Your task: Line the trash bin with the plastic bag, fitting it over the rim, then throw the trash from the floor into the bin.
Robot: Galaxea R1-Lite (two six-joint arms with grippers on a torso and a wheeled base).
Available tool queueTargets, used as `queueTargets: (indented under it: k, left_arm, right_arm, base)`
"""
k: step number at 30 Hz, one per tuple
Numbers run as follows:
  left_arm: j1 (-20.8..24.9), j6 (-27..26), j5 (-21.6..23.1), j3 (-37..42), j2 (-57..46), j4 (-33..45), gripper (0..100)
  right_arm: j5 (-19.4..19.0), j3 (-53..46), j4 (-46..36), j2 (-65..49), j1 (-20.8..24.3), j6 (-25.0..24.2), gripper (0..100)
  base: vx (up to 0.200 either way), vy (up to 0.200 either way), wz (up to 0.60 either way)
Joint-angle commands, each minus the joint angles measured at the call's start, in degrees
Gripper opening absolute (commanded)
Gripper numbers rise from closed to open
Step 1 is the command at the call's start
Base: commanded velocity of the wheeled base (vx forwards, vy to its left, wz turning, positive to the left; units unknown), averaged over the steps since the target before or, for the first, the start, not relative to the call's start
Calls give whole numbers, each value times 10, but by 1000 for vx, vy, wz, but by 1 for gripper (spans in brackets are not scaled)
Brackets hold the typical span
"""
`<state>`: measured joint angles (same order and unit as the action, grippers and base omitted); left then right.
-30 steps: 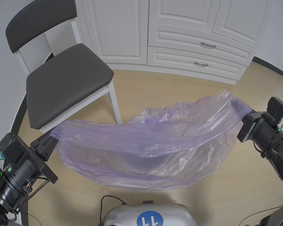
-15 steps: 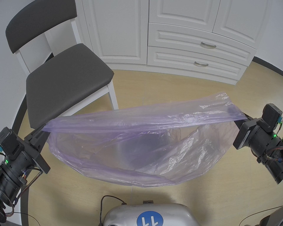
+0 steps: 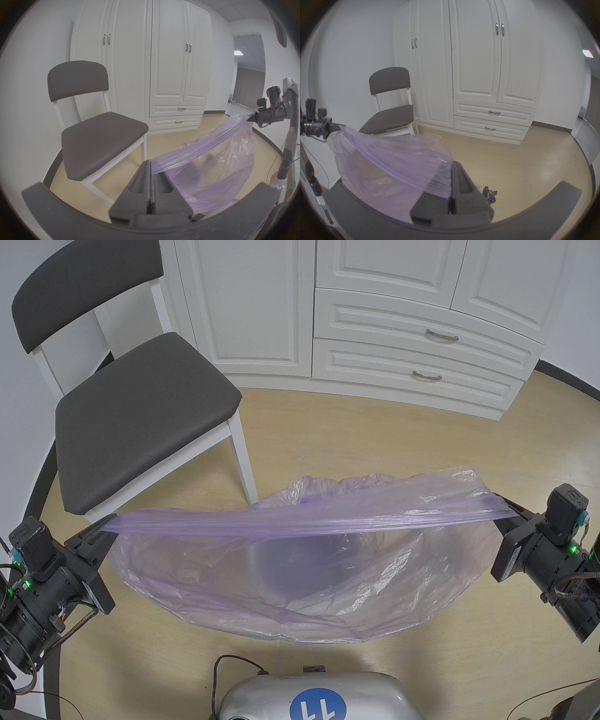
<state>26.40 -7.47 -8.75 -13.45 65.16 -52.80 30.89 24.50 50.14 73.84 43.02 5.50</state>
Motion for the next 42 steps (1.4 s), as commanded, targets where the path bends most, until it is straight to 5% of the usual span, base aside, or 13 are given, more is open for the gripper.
queueTargets:
  k: [1,3,8,10,11,16,20,25,34,42]
  left_arm:
    - [-7,2,1,4,6,0,0]
    - [-12,1,8,6,5,0,0]
    - [-81,-2,124,23,0,-1,0]
    - [-83,-2,128,24,-1,-1,0]
    - [-117,-1,192,27,-8,2,0]
    - [-176,0,304,39,-20,2,0]
    - [-206,2,346,40,-18,5,0]
    - [-228,3,364,38,-14,6,0]
    - [-222,1,362,29,-3,-3,0]
    - [-134,2,357,-44,43,-3,0]
  right_arm:
    - [-1,-29,1,-1,-9,24,0]
    - [-6,-37,1,-4,-11,33,0]
    - [-22,-64,0,-31,-24,74,0]
    - [-24,-65,0,-32,-24,74,0]
    - [-48,-75,0,-45,-26,87,0]
    - [-124,-95,-3,-70,-51,111,0]
    - [-183,-104,-4,-84,-78,117,0]
    - [-232,-107,-7,-90,-116,127,0]
    - [-238,-99,-7,-84,-110,127,0]
    - [-254,-47,-7,-47,-103,127,0]
  base:
    - [0,0,0]
    - [0,0,0]
    - [0,0,0]
    - [0,0,0]
    - [0,0,0]
    - [0,0,0]
    - [0,0,0]
    - [0,0,0]
    - [0,0,0]
    - [0,0,0]
